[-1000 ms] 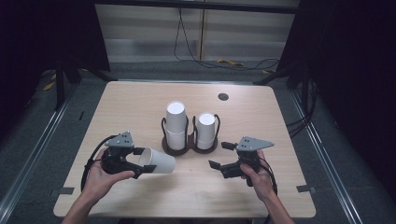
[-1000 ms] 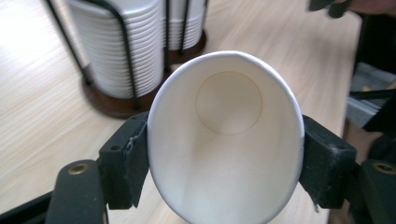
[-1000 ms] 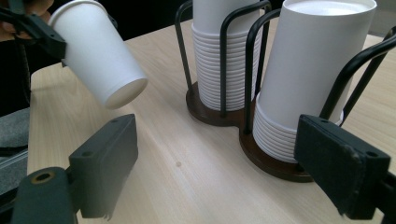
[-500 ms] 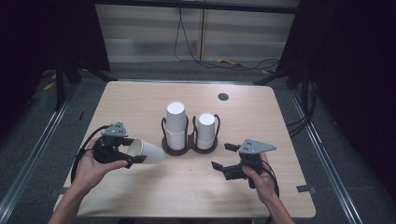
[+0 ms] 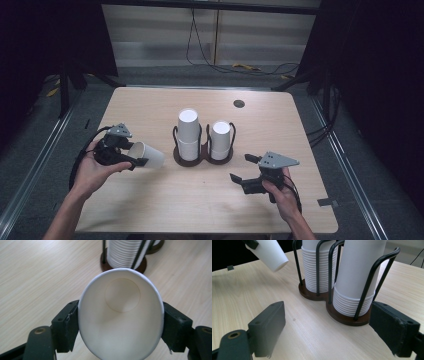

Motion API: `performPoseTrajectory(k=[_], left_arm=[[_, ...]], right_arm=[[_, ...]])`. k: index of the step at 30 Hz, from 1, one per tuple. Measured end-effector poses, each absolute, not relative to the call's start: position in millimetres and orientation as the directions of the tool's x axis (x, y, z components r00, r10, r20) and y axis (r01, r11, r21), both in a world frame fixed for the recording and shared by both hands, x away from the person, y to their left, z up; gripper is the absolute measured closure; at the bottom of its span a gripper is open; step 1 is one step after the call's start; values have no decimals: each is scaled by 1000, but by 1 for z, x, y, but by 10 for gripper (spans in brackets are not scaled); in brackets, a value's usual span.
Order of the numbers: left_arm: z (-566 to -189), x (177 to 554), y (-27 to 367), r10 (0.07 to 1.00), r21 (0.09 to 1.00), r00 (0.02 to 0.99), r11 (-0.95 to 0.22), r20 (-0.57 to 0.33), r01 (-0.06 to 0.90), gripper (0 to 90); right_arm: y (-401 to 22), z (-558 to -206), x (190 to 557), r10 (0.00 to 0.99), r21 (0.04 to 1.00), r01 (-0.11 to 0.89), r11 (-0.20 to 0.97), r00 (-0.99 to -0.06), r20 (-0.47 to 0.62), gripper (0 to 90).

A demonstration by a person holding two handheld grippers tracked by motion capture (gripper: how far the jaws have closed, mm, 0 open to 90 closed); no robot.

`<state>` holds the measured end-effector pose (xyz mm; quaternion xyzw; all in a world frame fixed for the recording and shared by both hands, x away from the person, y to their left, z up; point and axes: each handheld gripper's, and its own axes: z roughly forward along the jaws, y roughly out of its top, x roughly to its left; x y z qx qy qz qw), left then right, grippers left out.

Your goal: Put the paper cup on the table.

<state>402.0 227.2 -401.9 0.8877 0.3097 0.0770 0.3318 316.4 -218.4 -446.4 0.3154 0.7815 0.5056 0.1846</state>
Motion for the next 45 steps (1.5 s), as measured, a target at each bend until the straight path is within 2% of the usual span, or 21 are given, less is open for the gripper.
performPoseTrajectory(k=[8,17,31,42,45], left_arm=[[-400,414,228,608,605,793,-616,-43,505,262],[-404,438,234,663,518,748,-630,-29,579,262],[-398,456,218,645,419,763,-705,42,573,261],[-409,468,205,628,317,778,-744,31,588,246],[-410,470,202,623,323,781,-747,37,581,231]], right_arm=[[-216,-451,316,698,913,295,281,-716,16,137],[-215,-452,315,693,913,295,283,-721,18,137],[-215,-453,316,699,913,289,287,-715,6,137],[-217,-453,316,704,914,290,285,-711,6,137],[-217,-453,316,704,914,288,285,-710,4,137]])
